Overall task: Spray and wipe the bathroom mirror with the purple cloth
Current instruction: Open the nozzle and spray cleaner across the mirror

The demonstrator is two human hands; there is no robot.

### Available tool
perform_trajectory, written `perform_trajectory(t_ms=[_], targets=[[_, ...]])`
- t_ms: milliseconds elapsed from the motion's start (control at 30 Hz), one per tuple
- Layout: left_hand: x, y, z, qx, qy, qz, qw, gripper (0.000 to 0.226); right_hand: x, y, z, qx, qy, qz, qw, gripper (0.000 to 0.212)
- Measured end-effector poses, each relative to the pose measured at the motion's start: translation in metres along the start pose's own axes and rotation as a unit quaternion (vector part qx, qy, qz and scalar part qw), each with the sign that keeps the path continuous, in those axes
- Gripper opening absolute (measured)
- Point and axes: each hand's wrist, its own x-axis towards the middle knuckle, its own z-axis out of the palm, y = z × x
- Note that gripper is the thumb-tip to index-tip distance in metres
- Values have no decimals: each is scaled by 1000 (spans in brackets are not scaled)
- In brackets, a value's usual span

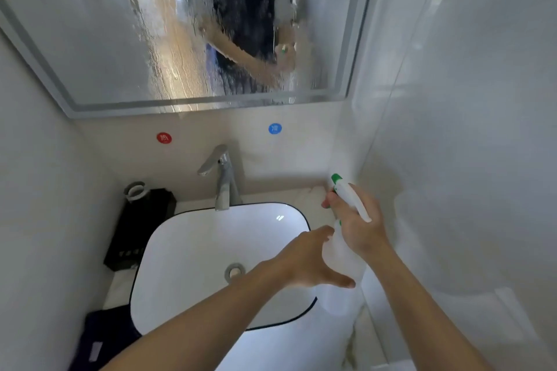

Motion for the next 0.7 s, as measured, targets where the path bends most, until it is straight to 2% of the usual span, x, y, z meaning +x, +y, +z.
perform_trajectory(t_ms=[167,300,433,533,700], targets=[[5,-3,26,1,-40,-8,999,91,-14,24,-13,21,25,41,999,28],[5,-11,46,4,-85,-17,996,86,-24,53,-20,19,35,89,995,21],[6,-30,56,-34,-119,-59,991,77,-42,80,-23,-1,-7,60,998,18],[13,-44,51,-91,-114,-91,985,60,-57,102,-27,-46,-41,30,998,16],[28,-41,43,-263,-41,-118,957,68,-77,130,-26,-153,-112,0,982,21]])
